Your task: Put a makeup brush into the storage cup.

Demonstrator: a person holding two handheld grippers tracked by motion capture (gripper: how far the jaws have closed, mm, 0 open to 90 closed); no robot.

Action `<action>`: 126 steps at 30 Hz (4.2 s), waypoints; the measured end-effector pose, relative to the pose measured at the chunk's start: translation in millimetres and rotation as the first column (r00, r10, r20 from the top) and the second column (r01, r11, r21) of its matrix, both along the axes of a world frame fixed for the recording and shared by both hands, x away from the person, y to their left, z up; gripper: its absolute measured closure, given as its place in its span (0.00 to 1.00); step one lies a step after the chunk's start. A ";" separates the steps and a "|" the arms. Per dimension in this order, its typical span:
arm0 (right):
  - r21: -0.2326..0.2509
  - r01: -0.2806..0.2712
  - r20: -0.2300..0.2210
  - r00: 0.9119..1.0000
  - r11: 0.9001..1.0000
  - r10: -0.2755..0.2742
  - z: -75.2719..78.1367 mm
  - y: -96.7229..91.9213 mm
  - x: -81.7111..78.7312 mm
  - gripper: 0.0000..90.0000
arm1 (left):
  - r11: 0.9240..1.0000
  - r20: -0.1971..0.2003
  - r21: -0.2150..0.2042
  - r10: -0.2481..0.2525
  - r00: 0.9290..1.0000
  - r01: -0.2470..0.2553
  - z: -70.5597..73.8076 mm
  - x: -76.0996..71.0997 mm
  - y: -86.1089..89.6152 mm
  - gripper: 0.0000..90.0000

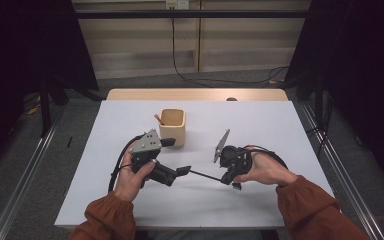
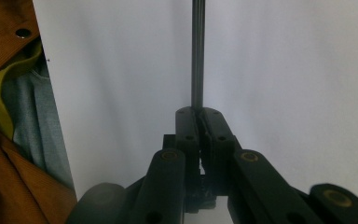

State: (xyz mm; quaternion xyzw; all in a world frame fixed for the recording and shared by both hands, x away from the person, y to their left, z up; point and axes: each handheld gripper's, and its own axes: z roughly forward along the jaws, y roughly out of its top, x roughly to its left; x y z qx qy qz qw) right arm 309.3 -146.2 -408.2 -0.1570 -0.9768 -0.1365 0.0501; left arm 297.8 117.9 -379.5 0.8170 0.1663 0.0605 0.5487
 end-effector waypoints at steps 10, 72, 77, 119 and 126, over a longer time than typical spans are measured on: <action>0.004 -0.018 -0.003 1.000 1.000 0.018 1.1 2.8 -1.4 0.96 | 0.995 0.012 0.085 -0.046 0.999 0.044 11.4 4.2 -9.2 0.02; -0.034 -0.105 -0.011 0.994 0.994 0.104 6.8 19.1 -5.1 0.96 | 0.784 -0.210 0.513 -0.282 0.936 0.351 -25.8 14.6 -61.1 0.67; -0.024 -0.106 -0.002 0.994 0.994 0.106 6.5 20.3 -5.2 0.96 | 0.775 -0.219 0.518 -0.289 0.932 0.362 -28.2 15.3 -63.4 0.75; 0.118 -0.090 -0.005 0.996 0.989 0.091 2.2 11.3 -6.6 0.65 | 0.757 -0.281 0.494 -0.325 0.903 0.426 -35.7 8.0 -57.8 0.95; 0.193 -0.028 0.017 1.000 0.981 0.025 2.2 3.4 -3.5 0.46 | 0.782 -0.288 0.469 -0.305 0.908 0.411 -34.0 9.1 -52.7 0.95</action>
